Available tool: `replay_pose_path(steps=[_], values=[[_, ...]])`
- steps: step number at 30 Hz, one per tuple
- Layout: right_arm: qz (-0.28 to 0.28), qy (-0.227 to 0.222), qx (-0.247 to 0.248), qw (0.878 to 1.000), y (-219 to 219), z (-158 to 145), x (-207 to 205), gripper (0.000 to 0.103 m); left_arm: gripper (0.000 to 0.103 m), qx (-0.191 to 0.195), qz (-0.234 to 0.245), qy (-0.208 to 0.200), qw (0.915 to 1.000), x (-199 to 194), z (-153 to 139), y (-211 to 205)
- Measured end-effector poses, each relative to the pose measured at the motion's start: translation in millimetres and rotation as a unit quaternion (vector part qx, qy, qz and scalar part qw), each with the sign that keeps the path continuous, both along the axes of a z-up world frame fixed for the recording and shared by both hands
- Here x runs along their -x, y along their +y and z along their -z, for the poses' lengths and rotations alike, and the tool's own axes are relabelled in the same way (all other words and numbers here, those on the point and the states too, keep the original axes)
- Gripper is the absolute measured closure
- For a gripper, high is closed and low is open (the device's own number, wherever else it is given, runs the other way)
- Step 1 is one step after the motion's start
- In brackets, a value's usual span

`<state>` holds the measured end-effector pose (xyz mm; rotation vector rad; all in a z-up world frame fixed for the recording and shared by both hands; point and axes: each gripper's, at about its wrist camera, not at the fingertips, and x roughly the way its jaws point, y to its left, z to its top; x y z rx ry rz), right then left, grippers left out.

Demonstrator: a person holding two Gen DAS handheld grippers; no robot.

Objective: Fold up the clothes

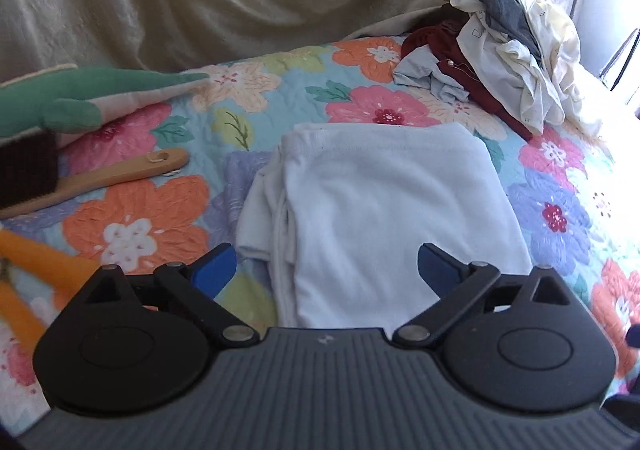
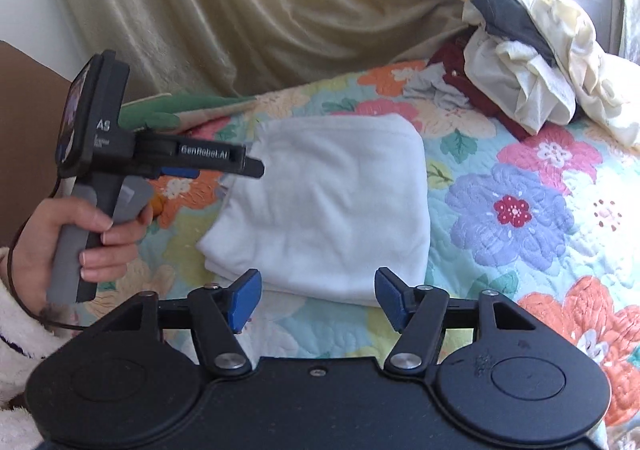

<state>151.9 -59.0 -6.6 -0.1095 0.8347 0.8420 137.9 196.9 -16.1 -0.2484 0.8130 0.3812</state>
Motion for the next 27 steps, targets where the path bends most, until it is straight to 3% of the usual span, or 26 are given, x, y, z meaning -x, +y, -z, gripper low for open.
replay_pose_path(steps=[2, 5, 11, 13, 16, 19, 23, 27], values=[[-0.003, -0.006, 0.0, 1.0, -5.8, -8.3, 8.9, 0.029, 0.004, -0.035, -0.006, -0.012, 0.9993, 25.3, -15.4, -17.5], [-0.001, -0.003, 0.006, 1.0, -15.4, -16.9, 16.2, 0.016, 0.0, -0.055, 0.001, -0.018, 0.9983, 57.5, -33.4, -39.1], [0.036, 0.002, 0.045, 0.998, -30.9, -16.4, 24.0, 0.014, 0.0, -0.073, 0.001, 0.045, 0.9963, 91.1, -30.3, -87.7], [0.034, 0.012, 0.047, 0.998, -34.3, -14.9, 25.5, 0.014, 0.0, -0.057, -0.009, 0.049, 0.9971, 96.9, -25.1, -98.0], [0.013, 0.027, 0.046, 0.998, -34.4, -14.3, 30.2, 0.014, 0.0, 0.028, -0.03, 0.075, 0.9964, 98.6, -13.5, -96.3], [-0.016, 0.022, 0.056, 0.998, -28.7, -16.0, 39.9, 0.014, 0.0, 0.068, -0.048, 0.087, 0.9927, 99.6, -8.0, -90.2], [-0.046, 0.004, 0.068, 0.997, -20.4, -17.6, 50.9, 0.014, 0.0, 0.046, -0.078, 0.07, 0.9934, 108.6, -4.8, -87.4], [-0.055, -0.011, 0.089, 0.994, -13.6, -15.4, 55.2, 0.014, 0.0, 0.058, -0.075, 0.07, 0.993, 110.6, -1.5, -84.4]])
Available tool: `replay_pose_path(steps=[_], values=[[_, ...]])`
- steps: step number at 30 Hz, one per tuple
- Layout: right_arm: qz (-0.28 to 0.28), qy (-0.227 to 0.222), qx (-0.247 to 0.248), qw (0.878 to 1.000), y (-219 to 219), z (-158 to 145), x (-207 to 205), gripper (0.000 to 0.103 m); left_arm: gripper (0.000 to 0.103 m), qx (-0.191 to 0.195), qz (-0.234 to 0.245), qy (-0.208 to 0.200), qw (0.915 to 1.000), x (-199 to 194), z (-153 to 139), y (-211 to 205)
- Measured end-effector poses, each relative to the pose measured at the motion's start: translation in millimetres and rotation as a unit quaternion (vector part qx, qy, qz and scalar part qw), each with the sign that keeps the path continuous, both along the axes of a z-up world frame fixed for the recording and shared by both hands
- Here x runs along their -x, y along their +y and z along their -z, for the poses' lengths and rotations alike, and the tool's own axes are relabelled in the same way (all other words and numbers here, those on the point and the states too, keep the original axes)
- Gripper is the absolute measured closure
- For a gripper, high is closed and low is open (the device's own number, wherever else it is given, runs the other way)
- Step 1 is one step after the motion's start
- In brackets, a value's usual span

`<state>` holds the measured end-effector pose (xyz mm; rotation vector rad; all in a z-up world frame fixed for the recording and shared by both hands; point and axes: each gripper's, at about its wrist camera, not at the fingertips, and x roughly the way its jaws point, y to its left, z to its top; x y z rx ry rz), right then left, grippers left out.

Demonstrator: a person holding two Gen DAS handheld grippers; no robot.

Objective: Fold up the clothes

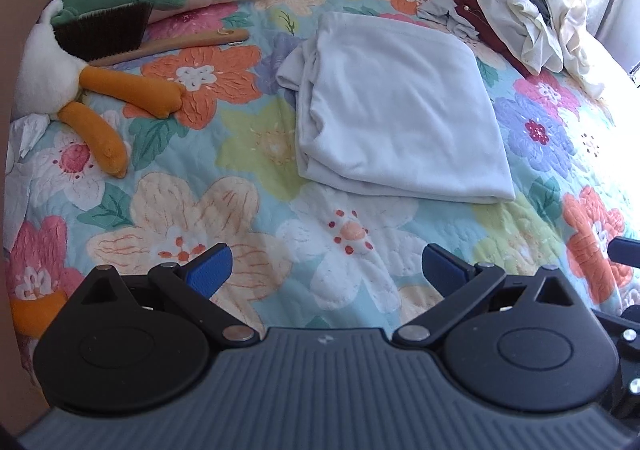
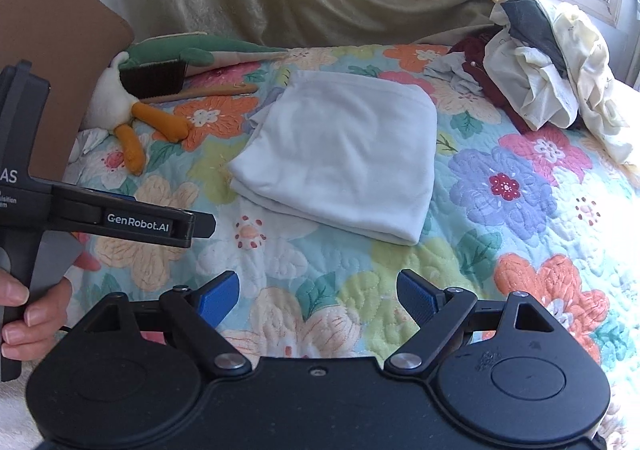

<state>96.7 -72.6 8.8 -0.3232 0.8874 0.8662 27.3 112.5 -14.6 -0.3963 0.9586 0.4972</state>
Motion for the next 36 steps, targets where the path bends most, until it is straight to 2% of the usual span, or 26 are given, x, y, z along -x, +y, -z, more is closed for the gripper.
replay_pose_path(steps=[8, 18, 30, 36], values=[[0.01, 0.004, -0.012, 1.0, -5.1, -4.4, -2.6, 0.014, 0.0, -0.012, 0.025, 0.001, 0.9996, -6.2, 2.3, -10.3], [0.006, -0.008, -0.007, 1.0, -7.1, -1.5, -1.3, 0.014, 0.0, -0.054, 0.052, -0.014, 0.9971, -6.8, -6.2, -26.1], [0.017, -0.011, 0.001, 1.0, -12.3, 3.0, -0.6, 0.014, 0.0, -0.071, 0.059, 0.005, 0.9957, -9.7, -4.7, -28.5], [0.02, -0.012, 0.004, 1.0, -13.8, 3.7, -0.5, 0.014, 0.0, -0.08, 0.072, 0.03, 0.9937, -13.4, 2.4, -31.1]])
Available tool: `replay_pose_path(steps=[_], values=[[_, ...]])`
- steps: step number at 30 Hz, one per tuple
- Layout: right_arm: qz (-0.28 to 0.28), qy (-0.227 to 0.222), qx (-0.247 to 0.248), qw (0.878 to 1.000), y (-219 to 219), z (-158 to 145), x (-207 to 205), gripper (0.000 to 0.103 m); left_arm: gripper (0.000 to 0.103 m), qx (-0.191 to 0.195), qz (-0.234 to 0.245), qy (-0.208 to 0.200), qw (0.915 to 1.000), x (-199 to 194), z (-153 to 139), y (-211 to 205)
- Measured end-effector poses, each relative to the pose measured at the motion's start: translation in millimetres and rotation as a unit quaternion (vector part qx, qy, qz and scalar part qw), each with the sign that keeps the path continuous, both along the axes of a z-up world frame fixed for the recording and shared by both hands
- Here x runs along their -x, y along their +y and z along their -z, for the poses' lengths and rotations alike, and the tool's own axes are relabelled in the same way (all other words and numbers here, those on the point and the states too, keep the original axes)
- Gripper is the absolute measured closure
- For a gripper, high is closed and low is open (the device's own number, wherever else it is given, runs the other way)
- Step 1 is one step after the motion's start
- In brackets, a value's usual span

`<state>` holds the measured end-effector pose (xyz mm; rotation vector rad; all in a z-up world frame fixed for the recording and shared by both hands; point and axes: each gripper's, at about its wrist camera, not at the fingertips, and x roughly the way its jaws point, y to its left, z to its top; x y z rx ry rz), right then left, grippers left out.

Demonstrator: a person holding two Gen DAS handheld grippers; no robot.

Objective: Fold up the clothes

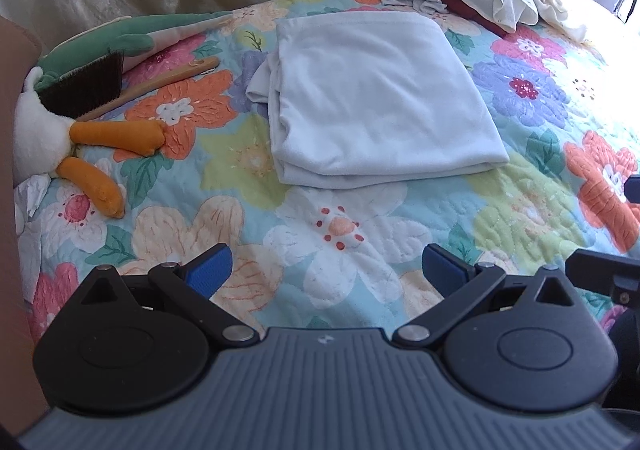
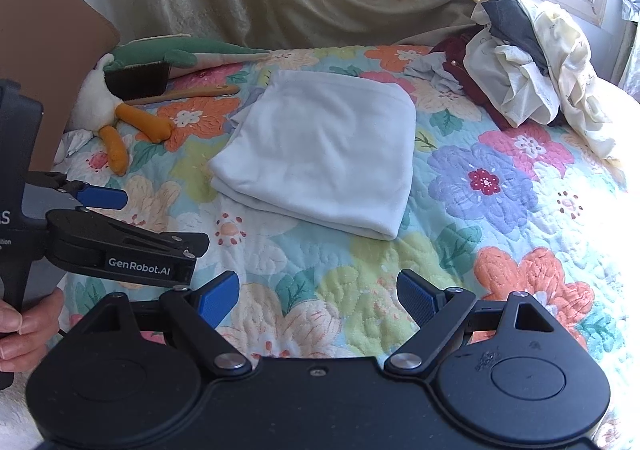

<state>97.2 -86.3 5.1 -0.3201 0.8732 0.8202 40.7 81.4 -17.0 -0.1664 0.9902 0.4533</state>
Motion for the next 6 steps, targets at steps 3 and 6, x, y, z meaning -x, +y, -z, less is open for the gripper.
replay_pose_path(steps=[3, 6], values=[[0.002, 0.006, 0.006, 1.0, -0.7, 1.9, -1.0, 0.014, 0.0, -0.01, -0.002, 0.003, 0.9999, -0.1, 1.3, -0.9], [0.004, 0.006, 0.01, 1.0, -1.5, 3.8, -0.3, 0.014, 0.0, -0.009, 0.0, 0.007, 0.9999, -0.6, 2.4, -1.1]])
